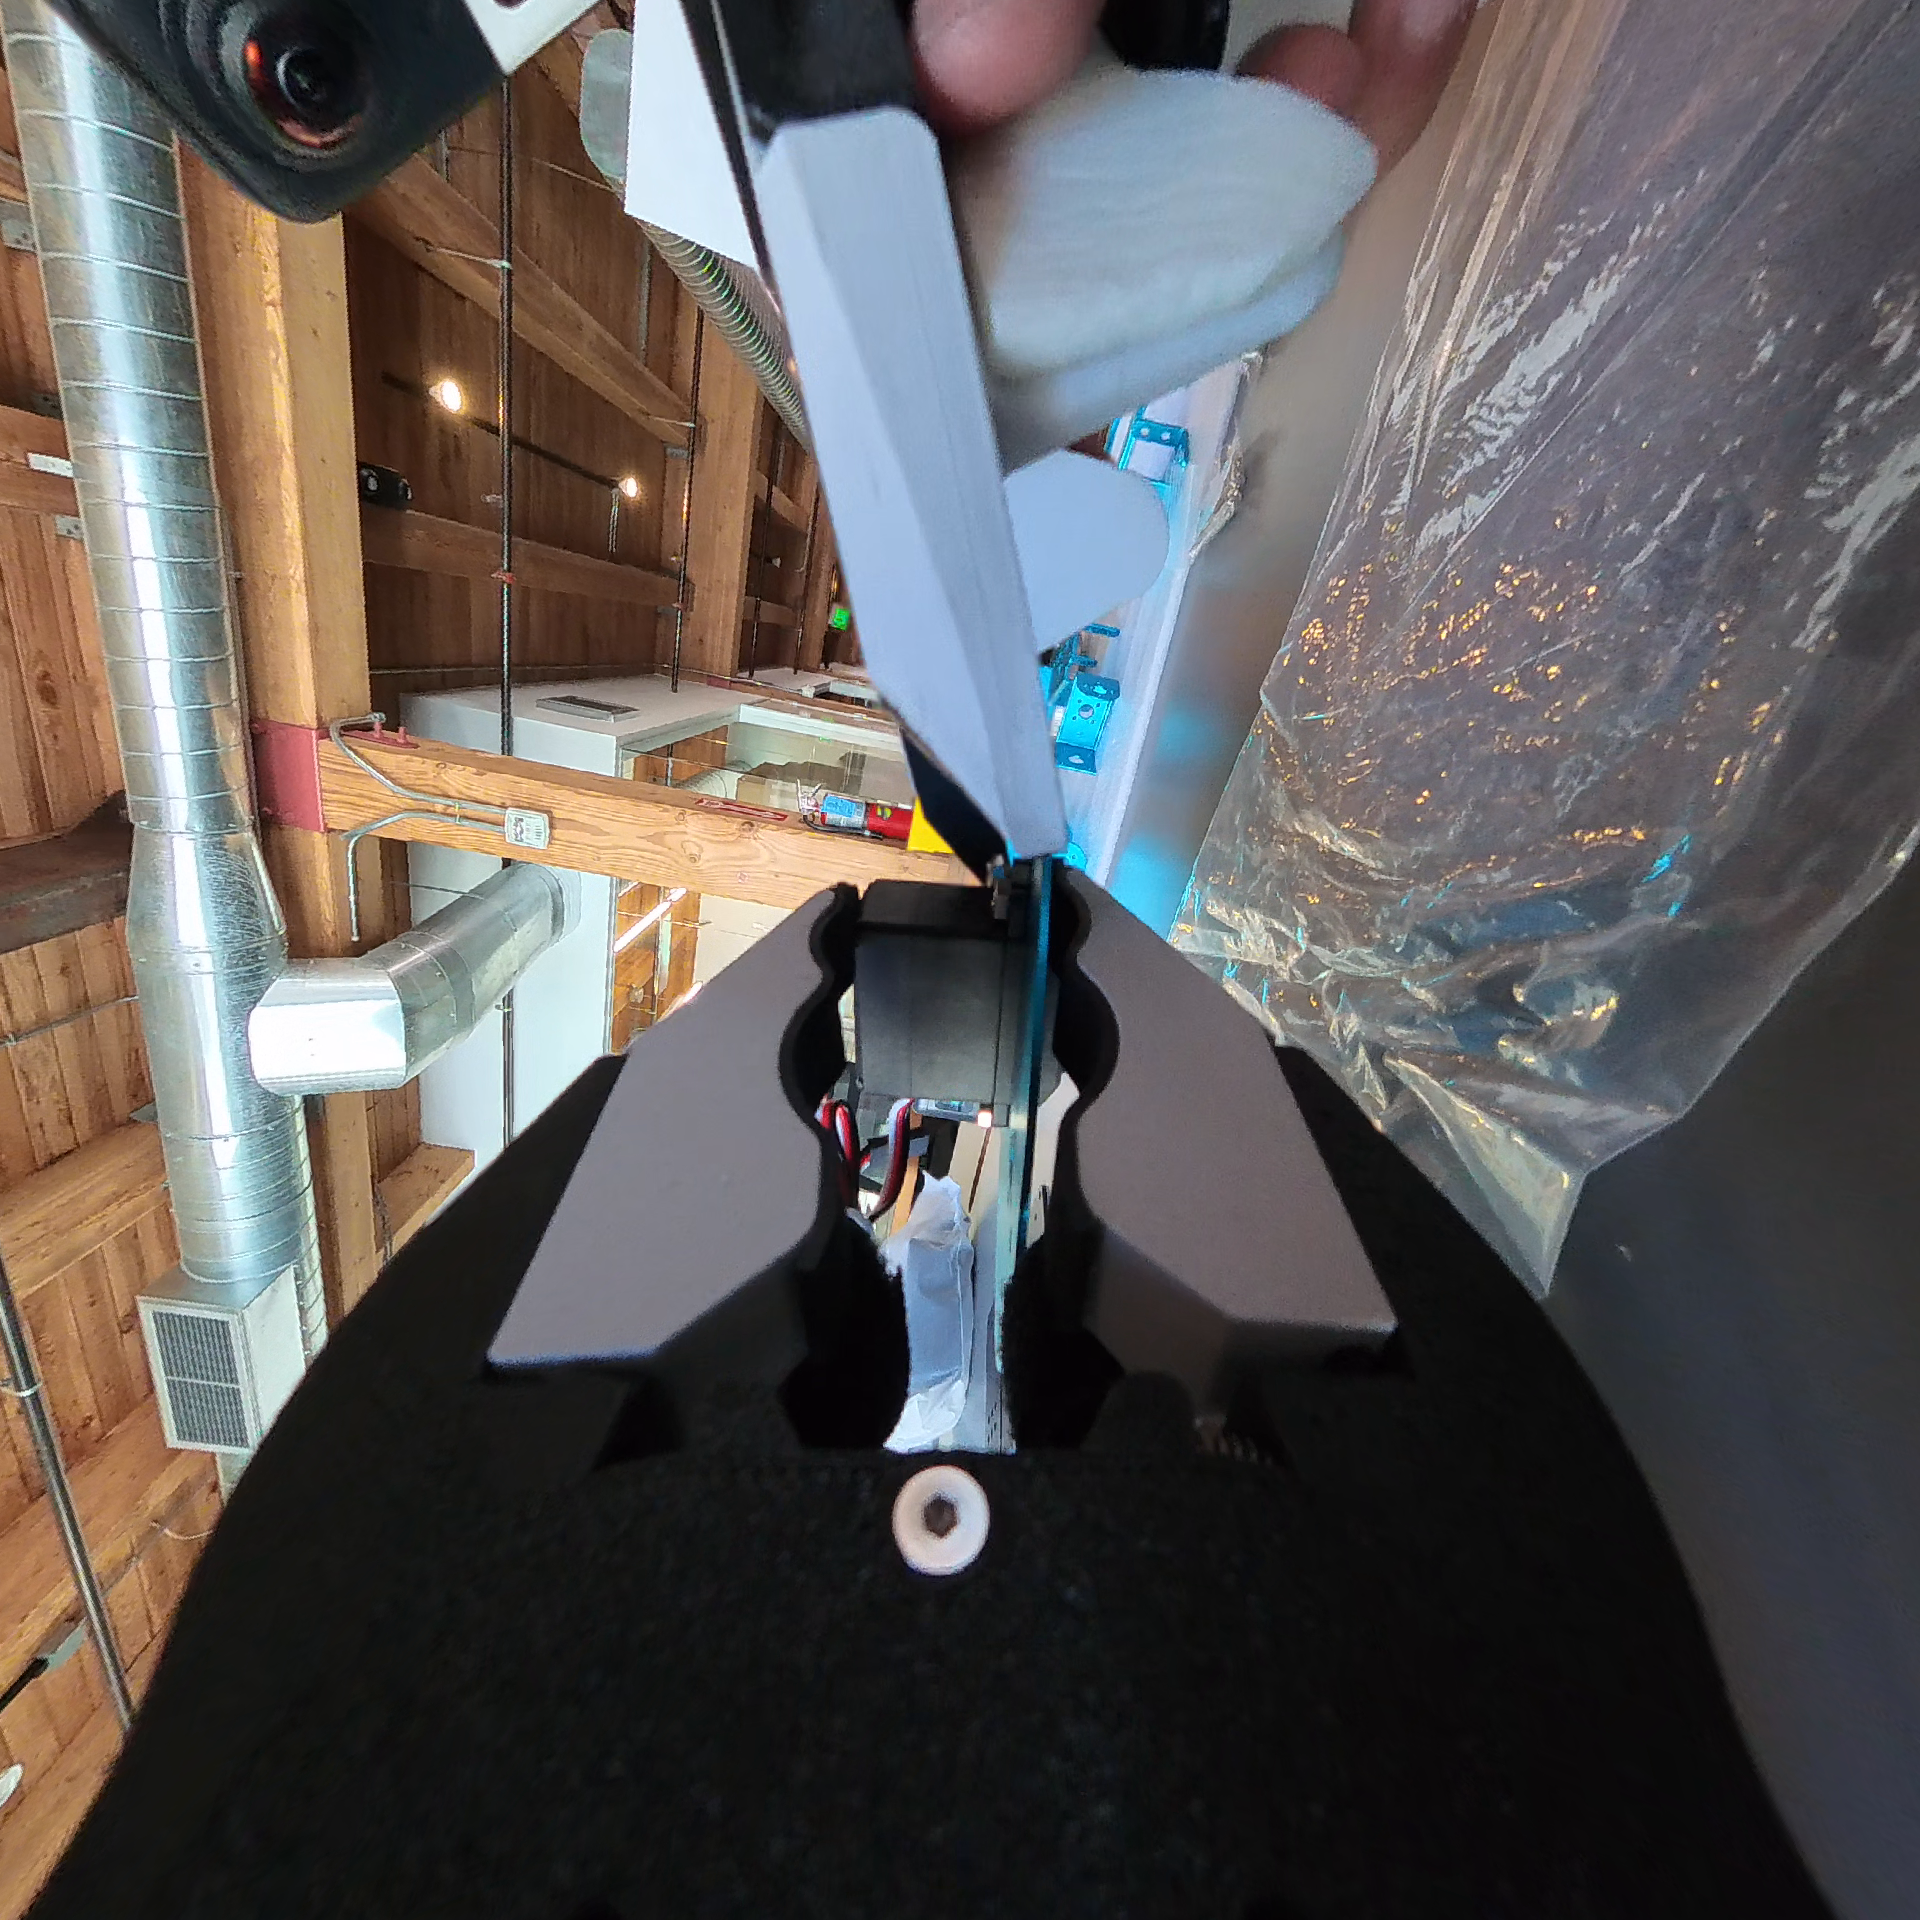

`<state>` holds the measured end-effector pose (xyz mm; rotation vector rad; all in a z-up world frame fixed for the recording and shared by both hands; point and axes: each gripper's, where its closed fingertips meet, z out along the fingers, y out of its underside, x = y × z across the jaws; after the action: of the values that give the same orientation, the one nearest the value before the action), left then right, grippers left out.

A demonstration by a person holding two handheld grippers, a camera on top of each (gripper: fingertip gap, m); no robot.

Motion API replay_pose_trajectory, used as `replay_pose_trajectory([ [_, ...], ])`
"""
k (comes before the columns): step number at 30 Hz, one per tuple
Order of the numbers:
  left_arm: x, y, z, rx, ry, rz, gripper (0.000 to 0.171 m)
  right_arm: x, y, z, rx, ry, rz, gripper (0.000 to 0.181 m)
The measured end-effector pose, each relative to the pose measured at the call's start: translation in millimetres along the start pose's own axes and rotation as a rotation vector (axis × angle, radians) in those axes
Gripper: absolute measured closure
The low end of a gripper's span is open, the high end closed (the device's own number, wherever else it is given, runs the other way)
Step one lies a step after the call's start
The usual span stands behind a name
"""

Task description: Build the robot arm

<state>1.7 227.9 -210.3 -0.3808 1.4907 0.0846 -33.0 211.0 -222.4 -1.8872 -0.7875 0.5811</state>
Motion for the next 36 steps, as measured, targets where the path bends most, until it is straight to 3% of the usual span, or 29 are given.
replay_pose_trajectory([
  [17, 0.9, 4.8, 0.4, -0.013, 0.006, -0.008, 0.136, -2.1, -0.5, -6.7, -0.017, 0.029, -0.024, 0.114],
  [25, 1.4, 0.3, 0.2, -0.002, 0.003, -0.001, 0.136, -1.4, -0.2, 0.5, -0.017, 0.039, -0.038, 0.106],
  [36, -0.2, 1.1, 0.2, -0.005, -0.003, -0.008, 0.136, -0.9, -3.0, -6.5, -0.013, 0.049, -0.04, 0.109],
])
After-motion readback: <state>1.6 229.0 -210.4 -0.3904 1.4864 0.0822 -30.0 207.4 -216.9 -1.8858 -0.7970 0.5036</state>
